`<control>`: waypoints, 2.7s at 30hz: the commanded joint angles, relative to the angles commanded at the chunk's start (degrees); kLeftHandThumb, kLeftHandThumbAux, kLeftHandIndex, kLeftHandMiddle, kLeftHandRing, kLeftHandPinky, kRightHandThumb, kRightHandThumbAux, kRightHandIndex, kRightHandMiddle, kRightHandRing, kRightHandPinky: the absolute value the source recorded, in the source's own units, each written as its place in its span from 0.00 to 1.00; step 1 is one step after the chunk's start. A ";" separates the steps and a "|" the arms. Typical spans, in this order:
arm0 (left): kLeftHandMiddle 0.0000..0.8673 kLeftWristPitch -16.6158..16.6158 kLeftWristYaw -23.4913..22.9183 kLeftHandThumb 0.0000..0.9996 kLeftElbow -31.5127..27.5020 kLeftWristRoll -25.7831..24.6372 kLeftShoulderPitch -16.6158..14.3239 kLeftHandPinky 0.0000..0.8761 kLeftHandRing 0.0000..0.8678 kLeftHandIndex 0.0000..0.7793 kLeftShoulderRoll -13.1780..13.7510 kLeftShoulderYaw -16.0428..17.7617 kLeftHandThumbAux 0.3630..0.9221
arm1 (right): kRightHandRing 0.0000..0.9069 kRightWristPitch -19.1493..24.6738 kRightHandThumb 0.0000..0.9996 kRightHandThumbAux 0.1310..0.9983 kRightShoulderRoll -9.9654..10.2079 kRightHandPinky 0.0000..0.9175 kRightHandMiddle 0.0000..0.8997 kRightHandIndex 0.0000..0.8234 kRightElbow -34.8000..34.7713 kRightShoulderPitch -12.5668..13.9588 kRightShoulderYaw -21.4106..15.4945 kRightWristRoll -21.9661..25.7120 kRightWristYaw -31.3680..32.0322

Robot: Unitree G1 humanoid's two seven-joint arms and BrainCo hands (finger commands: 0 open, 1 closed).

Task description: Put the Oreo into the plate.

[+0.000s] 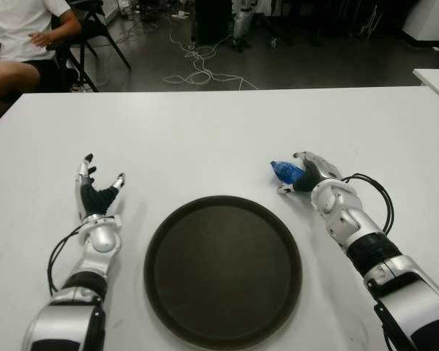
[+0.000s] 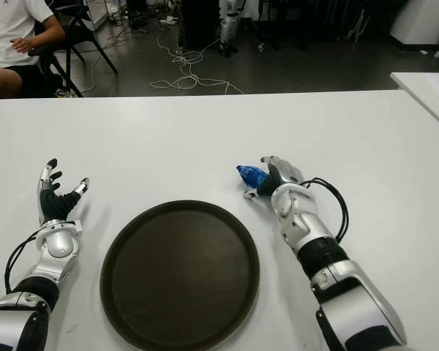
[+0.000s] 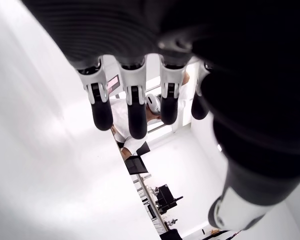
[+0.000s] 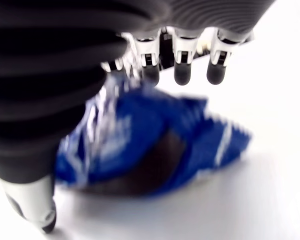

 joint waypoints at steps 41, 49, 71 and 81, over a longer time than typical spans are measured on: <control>0.12 0.20 -0.15 0.21 -0.15 0.35 0.19 0.17 0.13 0.15 0.28 -0.20 0.76 | 0.05 0.63 0.00 0.64 -0.52 0.02 0.06 0.04 -6.43 2.48 -1.58 2.90 4.78; 0.10 -0.36 -0.27 0.23 -0.28 0.25 0.28 0.16 0.11 0.14 0.26 -0.15 0.74 | 0.04 1.50 0.00 0.64 -0.58 0.01 0.05 0.03 -6.31 2.16 -1.47 2.49 4.86; 0.13 -0.37 -0.39 0.20 -0.19 0.32 0.28 0.20 0.15 0.15 0.56 -0.15 0.77 | 0.00 3.33 0.00 0.64 -0.72 0.00 0.00 0.00 0.54 -0.96 -1.29 0.46 0.89; 0.11 -0.50 0.22 0.22 -0.21 0.74 0.30 0.17 0.13 0.15 0.63 -0.40 0.78 | 0.01 -0.35 0.00 0.67 -0.71 0.02 0.00 0.00 10.94 -4.62 -1.02 0.67 -2.11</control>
